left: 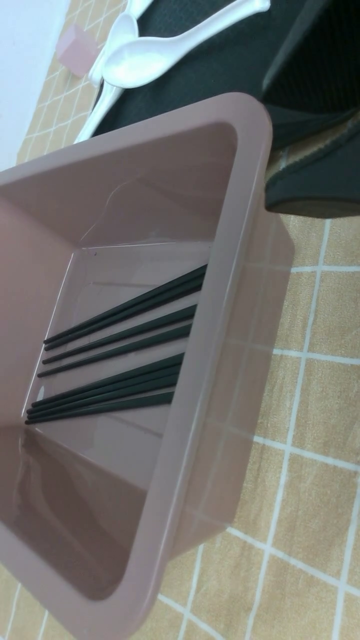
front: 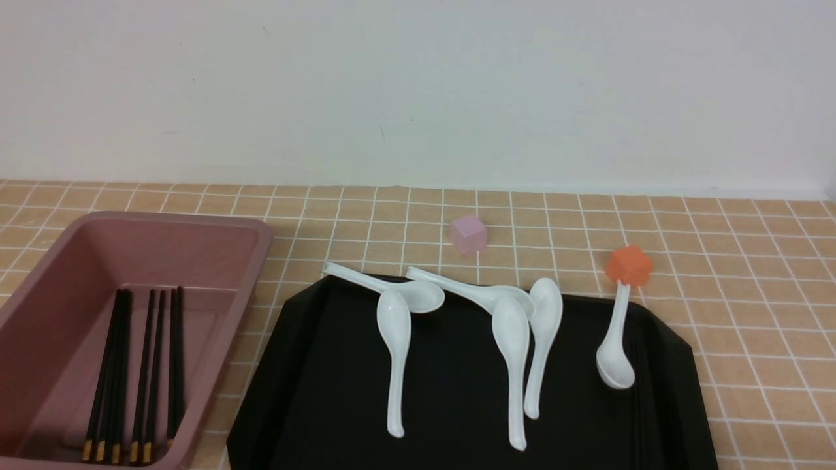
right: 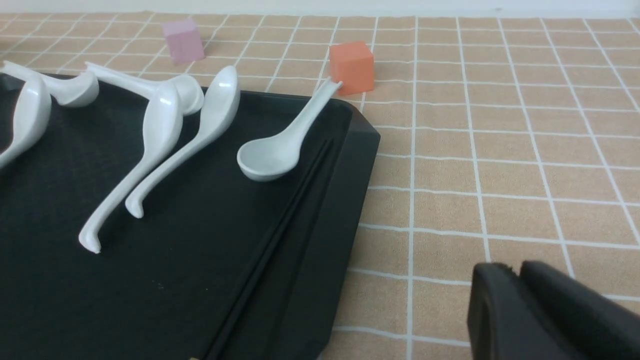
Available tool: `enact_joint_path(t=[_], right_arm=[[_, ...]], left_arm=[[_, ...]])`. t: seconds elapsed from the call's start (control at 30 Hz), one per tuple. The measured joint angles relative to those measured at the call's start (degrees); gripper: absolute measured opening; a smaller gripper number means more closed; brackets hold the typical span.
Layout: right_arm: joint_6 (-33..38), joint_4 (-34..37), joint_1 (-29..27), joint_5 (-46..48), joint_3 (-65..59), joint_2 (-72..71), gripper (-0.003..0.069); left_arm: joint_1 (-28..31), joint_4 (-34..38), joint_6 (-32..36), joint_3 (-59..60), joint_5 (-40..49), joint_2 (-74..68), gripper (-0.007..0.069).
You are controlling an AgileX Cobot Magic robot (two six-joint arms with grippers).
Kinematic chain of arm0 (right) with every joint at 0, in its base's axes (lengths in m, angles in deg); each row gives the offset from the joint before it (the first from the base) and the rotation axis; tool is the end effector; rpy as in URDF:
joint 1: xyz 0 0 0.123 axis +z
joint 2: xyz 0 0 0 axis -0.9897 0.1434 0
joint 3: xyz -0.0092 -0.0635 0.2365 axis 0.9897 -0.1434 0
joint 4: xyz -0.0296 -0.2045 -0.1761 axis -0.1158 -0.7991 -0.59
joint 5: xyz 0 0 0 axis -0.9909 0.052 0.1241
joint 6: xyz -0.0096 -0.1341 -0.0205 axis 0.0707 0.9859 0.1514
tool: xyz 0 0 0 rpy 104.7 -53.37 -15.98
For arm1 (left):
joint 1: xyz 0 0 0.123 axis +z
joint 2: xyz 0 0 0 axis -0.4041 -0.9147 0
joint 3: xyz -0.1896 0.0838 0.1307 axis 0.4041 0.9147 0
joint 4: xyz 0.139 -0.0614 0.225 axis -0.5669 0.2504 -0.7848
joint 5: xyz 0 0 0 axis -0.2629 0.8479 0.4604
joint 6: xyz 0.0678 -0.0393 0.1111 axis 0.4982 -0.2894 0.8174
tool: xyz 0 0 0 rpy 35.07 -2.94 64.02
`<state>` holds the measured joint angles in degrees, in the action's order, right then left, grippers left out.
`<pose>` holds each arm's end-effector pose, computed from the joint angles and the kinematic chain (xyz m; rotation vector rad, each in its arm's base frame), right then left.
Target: On brown tablecloth take chopsticks from black tray and put them in box.
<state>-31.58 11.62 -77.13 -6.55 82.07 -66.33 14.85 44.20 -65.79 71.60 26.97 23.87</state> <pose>0.1555 0.0149 0.1620 0.0047 1.8625 0.1406 0.1541 -0.0209 0.1553 -0.2031 1.8879 -0.3247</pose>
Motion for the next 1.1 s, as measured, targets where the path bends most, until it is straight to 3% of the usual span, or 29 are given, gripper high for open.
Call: enact_joint_path(t=[1.1], right_arm=[[0.0,0.0,0.0,0.0,0.0,0.0,0.0115]], left_arm=[[0.0,0.0,0.0,0.0,0.0,0.0,0.0238]])
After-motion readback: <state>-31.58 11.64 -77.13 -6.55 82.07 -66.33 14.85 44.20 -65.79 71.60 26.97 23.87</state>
